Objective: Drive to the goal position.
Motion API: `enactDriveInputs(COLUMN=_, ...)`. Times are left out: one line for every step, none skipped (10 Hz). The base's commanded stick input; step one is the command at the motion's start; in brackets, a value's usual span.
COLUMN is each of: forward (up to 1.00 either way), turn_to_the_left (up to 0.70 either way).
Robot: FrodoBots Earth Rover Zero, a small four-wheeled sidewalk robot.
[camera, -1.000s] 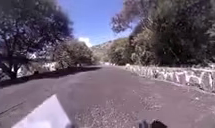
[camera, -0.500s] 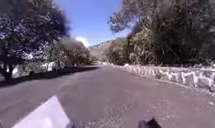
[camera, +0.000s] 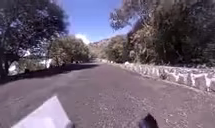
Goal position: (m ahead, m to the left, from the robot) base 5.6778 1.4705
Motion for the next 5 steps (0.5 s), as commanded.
enactDriveInputs(forward=0.7, turn_to_the_left=0.0)
enactDriveInputs(forward=0.7, turn_to_the_left=0.0)
enactDriveInputs(forward=0.7, turn_to_the_left=-0.07)
enactDriveInputs(forward=0.7, turn_to_the_left=-0.2)
enactDriveInputs(forward=0.7, turn_to_the_left=-0.32)
